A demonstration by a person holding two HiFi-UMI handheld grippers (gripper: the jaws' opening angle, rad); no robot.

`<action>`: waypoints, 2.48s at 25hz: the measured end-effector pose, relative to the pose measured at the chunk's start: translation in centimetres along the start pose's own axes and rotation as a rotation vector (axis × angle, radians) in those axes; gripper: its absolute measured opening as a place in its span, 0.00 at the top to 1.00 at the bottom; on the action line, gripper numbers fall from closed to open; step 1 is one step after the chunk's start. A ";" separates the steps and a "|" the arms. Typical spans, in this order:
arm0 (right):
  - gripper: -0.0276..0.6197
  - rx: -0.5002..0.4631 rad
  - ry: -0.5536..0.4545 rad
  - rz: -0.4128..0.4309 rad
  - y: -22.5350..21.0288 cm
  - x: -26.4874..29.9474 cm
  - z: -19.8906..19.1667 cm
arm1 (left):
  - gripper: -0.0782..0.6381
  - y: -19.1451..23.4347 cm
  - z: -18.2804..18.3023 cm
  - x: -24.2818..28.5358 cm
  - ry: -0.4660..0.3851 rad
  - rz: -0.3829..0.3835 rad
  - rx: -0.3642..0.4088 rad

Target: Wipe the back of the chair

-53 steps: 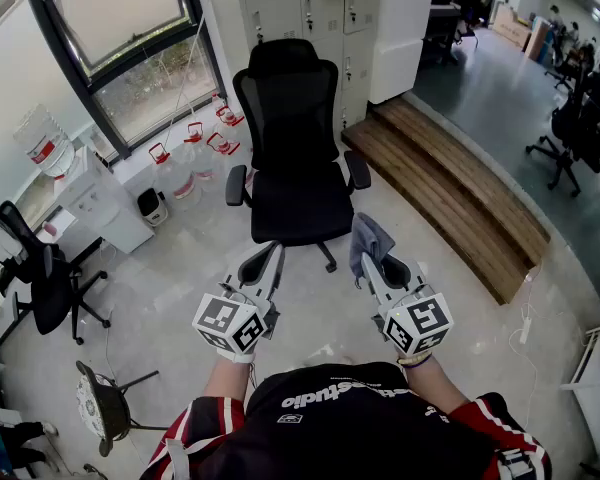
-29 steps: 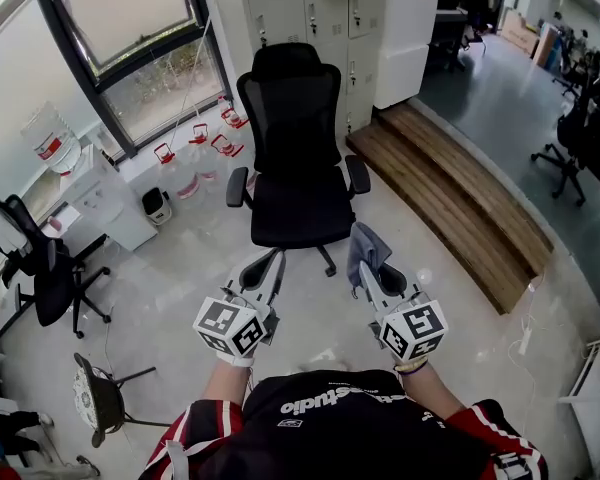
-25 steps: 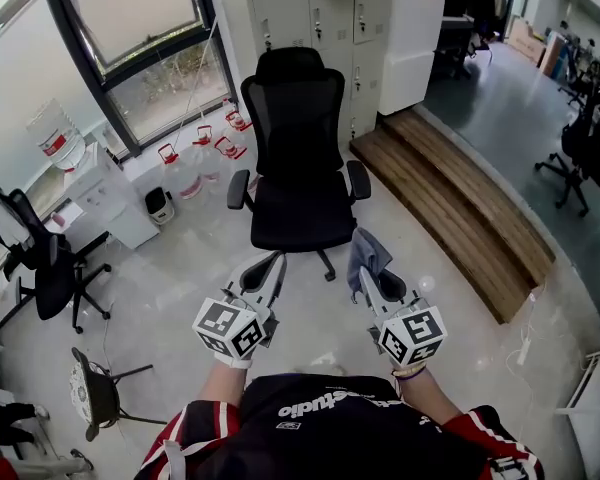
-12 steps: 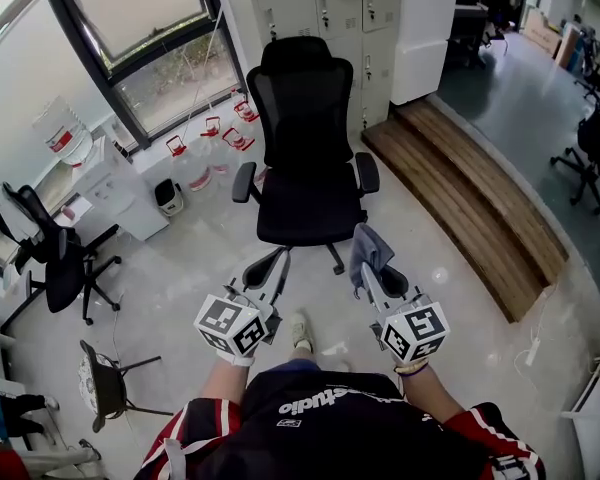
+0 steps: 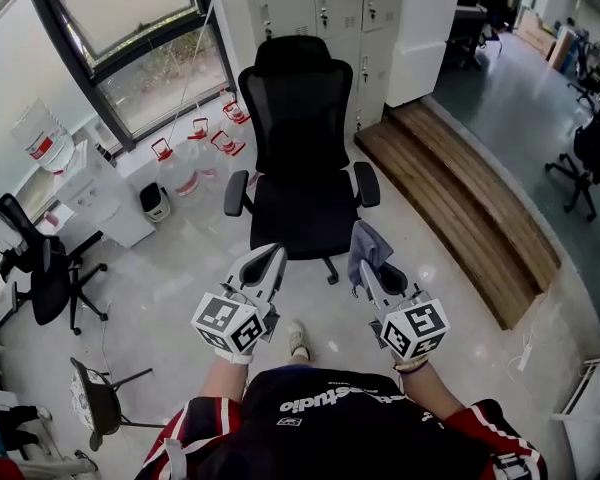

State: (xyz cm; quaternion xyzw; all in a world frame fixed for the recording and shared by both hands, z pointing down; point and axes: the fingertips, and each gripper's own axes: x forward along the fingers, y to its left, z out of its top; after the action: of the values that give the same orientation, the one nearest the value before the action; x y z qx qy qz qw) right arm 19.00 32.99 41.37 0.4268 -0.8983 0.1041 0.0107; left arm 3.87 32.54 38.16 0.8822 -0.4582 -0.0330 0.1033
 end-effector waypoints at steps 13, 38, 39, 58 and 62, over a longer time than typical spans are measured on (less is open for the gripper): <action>0.86 -0.050 -0.015 0.013 1.4 18.9 5.5 | 0.86 18.0 6.2 4.4 -0.046 0.008 -0.014; 0.86 -0.034 0.004 0.031 -8.0 32.5 7.8 | 0.86 27.7 7.6 17.1 -0.013 0.007 -0.036; 0.86 -0.035 -0.002 0.038 -8.8 32.9 8.3 | 0.86 27.7 8.0 18.0 -0.014 0.011 -0.028; 0.86 -0.007 -0.039 0.130 -19.9 36.5 11.1 | 0.86 25.9 9.9 29.5 -0.003 0.071 0.022; 0.86 0.004 -0.033 0.149 -20.3 37.1 10.3 | 0.86 26.1 9.7 30.1 0.010 0.083 0.032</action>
State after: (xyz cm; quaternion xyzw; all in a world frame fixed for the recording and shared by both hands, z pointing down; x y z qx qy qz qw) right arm 11.78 -9.90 38.89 0.3606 -0.9273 0.0992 -0.0127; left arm -1.09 -8.08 35.35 0.8642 -0.4943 -0.0170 0.0924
